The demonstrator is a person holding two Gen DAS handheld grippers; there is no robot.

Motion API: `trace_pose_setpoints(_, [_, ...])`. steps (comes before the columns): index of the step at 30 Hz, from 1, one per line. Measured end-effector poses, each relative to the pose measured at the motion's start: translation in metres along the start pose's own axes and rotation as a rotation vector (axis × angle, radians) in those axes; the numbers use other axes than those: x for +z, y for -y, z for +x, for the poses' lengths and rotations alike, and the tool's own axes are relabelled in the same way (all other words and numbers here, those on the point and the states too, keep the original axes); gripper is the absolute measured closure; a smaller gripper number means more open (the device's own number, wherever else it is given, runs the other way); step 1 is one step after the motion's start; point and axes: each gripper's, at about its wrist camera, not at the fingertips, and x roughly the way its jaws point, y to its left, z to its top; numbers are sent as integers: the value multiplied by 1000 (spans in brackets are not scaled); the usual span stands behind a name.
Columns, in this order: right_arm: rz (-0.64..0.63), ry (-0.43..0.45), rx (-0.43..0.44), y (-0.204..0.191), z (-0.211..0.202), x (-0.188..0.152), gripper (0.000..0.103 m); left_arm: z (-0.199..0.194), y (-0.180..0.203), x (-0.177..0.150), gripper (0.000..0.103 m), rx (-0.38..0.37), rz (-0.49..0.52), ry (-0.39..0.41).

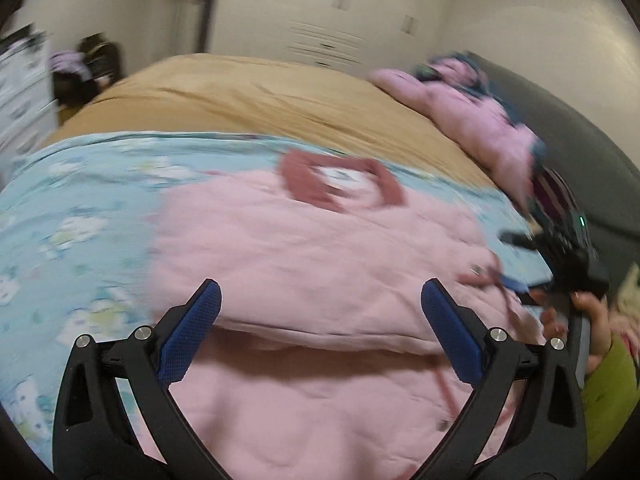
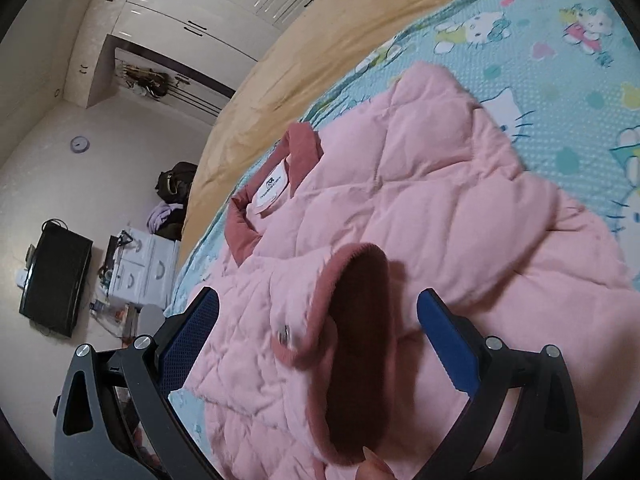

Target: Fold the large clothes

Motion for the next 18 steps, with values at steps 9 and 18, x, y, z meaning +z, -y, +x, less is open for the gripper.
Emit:
trace_pose_setpoints(9, [-38,-1,-100,2,26,-3,69,-6,-62,35,9,99,-96,71])
trace_pose_setpoints(18, [-475,148,-181,-92,-5,6,90,28,-83,53,9,71,-124,107])
